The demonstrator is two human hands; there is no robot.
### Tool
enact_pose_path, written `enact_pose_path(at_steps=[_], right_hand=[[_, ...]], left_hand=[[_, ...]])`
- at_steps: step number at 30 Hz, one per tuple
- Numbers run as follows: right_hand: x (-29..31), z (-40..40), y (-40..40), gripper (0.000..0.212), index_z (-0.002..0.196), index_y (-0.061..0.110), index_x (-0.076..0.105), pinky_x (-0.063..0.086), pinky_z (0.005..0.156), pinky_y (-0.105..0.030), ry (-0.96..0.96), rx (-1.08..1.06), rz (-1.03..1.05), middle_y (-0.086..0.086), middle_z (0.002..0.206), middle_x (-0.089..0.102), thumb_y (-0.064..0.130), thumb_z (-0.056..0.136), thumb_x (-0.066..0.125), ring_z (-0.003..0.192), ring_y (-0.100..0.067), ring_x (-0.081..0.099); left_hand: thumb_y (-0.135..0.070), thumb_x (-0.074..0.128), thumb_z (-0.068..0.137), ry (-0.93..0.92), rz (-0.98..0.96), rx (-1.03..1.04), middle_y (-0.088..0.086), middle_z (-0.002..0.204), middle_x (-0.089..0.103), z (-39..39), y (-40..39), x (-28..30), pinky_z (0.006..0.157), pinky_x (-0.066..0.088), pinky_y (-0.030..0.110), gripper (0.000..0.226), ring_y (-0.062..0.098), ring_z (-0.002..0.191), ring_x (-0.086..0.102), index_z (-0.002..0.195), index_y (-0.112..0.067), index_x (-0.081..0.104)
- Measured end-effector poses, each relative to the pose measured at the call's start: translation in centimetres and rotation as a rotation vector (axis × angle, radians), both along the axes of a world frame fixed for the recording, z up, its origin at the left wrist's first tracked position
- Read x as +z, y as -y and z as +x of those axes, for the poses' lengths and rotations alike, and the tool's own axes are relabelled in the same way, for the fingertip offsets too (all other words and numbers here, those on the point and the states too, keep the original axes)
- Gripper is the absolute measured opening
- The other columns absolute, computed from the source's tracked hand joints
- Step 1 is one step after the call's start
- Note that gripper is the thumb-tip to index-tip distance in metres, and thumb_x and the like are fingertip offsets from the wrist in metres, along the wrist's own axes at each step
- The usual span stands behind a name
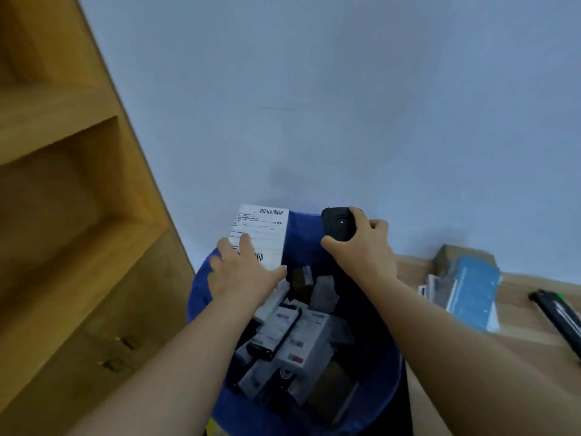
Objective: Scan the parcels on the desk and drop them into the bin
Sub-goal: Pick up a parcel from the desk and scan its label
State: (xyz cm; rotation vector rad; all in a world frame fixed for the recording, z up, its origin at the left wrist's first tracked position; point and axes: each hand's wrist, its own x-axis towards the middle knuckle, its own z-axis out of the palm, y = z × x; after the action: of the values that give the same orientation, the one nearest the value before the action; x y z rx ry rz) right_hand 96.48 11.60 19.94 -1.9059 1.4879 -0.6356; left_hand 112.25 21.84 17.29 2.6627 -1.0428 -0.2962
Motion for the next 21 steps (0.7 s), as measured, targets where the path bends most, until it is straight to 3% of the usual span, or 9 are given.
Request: enact_pose_path(at_steps=[7, 11, 14, 21], right_hand=[[-6.0, 0.4, -0.3, 0.080, 0.153, 0.038, 0.027, 0.041, 0.082, -0.035, -0.099, -0.259, 0.129, -0.005, 0.148, 0.030, 0.051, 0.084, 0.064, 0.119, -0.034, 0.053], [-11.2, 0.8, -1.2, 0.084, 0.154, 0.038, 0.025, 0.040, 0.079, -0.034, -0.135, -0.356, 0.236, -0.004, 0.145, 0.031, 0.055, 0.082, 0.064, 0.115, -0.032, 0.056], [-15.1, 1.0, -1.0, 0.088, 0.156, 0.038, 0.022, 0.046, 0.086, -0.039, -0.177, -0.390, 0.327, -0.004, 0.144, 0.030, 0.058, 0.081, 0.065, 0.116, -0.035, 0.054], [-23.4, 2.6, 0.6, 0.085, 0.155, 0.046, 0.019, 0.051, 0.093, -0.046, -0.197, -0.363, 0.464, -0.007, 0.150, 0.021, 0.058, 0.083, 0.063, 0.116, -0.035, 0.051]], left_hand=[[-0.076, 0.056, 0.075, -0.052, 0.163, -0.275, 0.012, 0.150, 0.007, 2.2, 4.2, -7.0, 0.106, 0.035, 0.050, 0.104, 0.038, 0.130, 0.027, 0.153, -0.024, 0.010], [-0.074, 0.059, 0.077, -0.100, 0.265, -0.357, 0.013, 0.150, 0.003, 2.7, 4.6, -12.2, 0.104, 0.035, 0.049, 0.106, 0.038, 0.129, 0.026, 0.154, -0.022, 0.008], [-0.073, 0.060, 0.077, -0.113, 0.312, -0.385, 0.014, 0.148, 0.004, 2.9, 5.3, -15.6, 0.105, 0.035, 0.049, 0.106, 0.040, 0.128, 0.027, 0.154, -0.022, 0.008], [-0.067, 0.066, 0.078, -0.166, 0.351, -0.429, 0.016, 0.153, 0.008, 3.2, 6.7, -22.5, 0.107, 0.032, 0.049, 0.107, 0.040, 0.133, 0.024, 0.155, -0.020, 0.009]])
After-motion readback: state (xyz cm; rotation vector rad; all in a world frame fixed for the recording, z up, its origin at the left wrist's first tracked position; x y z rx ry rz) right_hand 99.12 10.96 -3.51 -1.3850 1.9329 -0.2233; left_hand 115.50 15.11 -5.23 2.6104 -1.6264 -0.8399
